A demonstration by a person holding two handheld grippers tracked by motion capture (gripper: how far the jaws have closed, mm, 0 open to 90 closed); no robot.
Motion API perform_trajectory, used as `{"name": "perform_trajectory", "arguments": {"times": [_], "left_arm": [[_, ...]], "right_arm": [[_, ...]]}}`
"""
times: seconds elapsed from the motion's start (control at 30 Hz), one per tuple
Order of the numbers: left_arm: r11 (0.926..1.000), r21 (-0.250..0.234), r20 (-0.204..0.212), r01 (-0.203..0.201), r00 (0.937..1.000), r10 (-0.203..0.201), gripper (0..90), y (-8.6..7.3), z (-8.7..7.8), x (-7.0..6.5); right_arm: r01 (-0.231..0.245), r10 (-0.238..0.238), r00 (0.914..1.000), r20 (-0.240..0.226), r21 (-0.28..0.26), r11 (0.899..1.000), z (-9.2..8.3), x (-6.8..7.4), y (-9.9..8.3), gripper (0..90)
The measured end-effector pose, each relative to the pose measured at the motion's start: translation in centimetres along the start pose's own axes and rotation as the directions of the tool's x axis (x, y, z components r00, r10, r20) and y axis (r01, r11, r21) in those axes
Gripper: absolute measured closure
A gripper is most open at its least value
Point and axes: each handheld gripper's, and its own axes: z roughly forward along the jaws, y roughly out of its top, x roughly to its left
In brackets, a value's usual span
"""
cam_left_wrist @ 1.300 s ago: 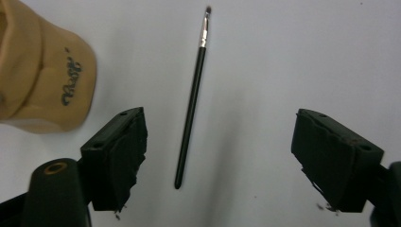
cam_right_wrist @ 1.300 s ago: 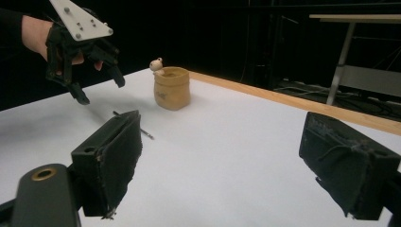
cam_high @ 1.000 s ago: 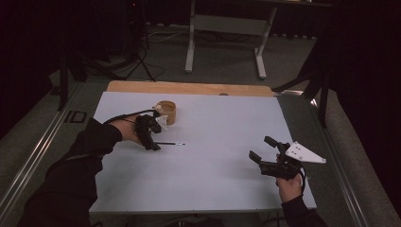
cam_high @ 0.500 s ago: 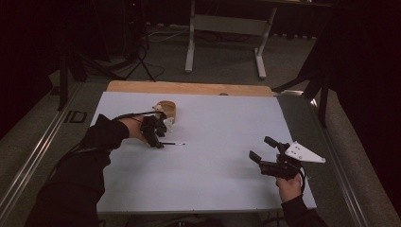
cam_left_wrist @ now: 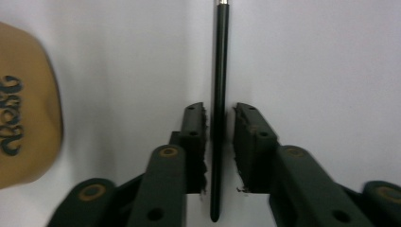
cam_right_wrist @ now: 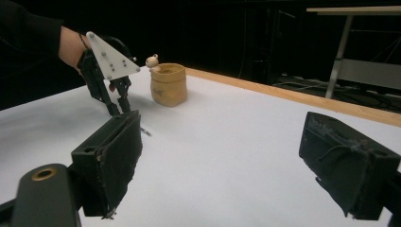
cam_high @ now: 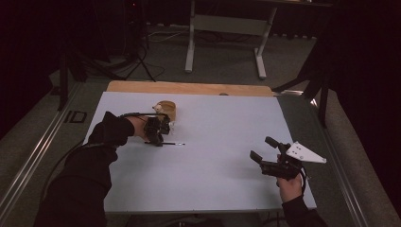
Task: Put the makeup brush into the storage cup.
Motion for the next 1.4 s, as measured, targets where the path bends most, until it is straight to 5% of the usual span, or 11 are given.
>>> {"name": "perform_trajectory", "arguments": {"times": [0.13,0.47,0.5,0.63,0.87,1.0,1.2,1.23,1.27,1.3,1.4], "left_arm": [[0.9998,0.013,0.037,0.014,0.9992,-0.014,85.0,0.2,0.1,0.0],[0.9959,0.024,0.022,0.087,0.9959,-0.088,86.2,0.1,-0.3,-0.2],[0.9928,-0.021,-0.009,0.118,0.993,-0.118,86.2,0.0,-1.3,-0.3],[0.9882,-0.057,-0.017,0.142,0.9895,-0.143,86.3,-0.2,-2.3,-0.7],[0.967,-0.166,-0.021,0.194,0.9796,-0.2,86.3,-0.1,-4.3,-1.6],[0.9457,-0.218,-0.011,0.242,0.9682,-0.25,86.3,0.0,-5.1,-2.1],[0.9033,-0.303,-0.012,0.304,0.9465,-0.322,86.3,0.0,-6.0,-3.1],[0.9033,-0.303,-0.012,0.304,0.9465,-0.322,86.3,0.0,-6.0,-3.1],[0.8777,-0.348,-0.012,0.33,0.9344,-0.356,86.3,-0.1,-6.5,-3.6],[0.8624,-0.366,0.007,0.349,0.9278,-0.373,86.3,-0.2,-6.7,-3.7],[0.8282,-0.419,0.025,0.372,0.9167,-0.399,86.3,-0.3,-7.3,-4.5]], "right_arm": [[-0.002,0.002,1.0,-0.003,0.001,1.0,0.0,0.0,0.0,13.8],[0.005,-0.005,1.0,-0.003,0.001,1.0,0.0,0.2,0.1,13.7],[0.005,-0.005,1.0,-0.003,-0.001,1.0,0.0,0.2,0.1,13.8],[0.008,-0.008,1.0,-0.004,-0.003,1.0,0.0,0.2,0.2,13.8],[0.013,-0.013,0.9999,-0.008,-0.004,1.0,0.1,0.4,0.2,13.8],[0.021,-0.021,0.9997,-0.009,-0.003,1.0,0.1,0.5,0.3,13.7],[0.024,-0.024,0.9996,-0.013,0.002,1.0,0.3,0.6,0.2,13.7],[0.024,-0.024,0.9996,-0.013,0.002,1.0,0.3,0.6,0.2,13.7],[0.024,-0.024,0.9996,-0.014,0.004,1.0,0.3,0.6,0.2,13.8],[0.028,-0.028,0.9995,-0.01,0.011,1.0,0.4,0.7,0.2,13.8],[0.046,-0.046,0.9989,-0.008,0.019,0.999,0.4,0.9,0.3,13.8]]}}
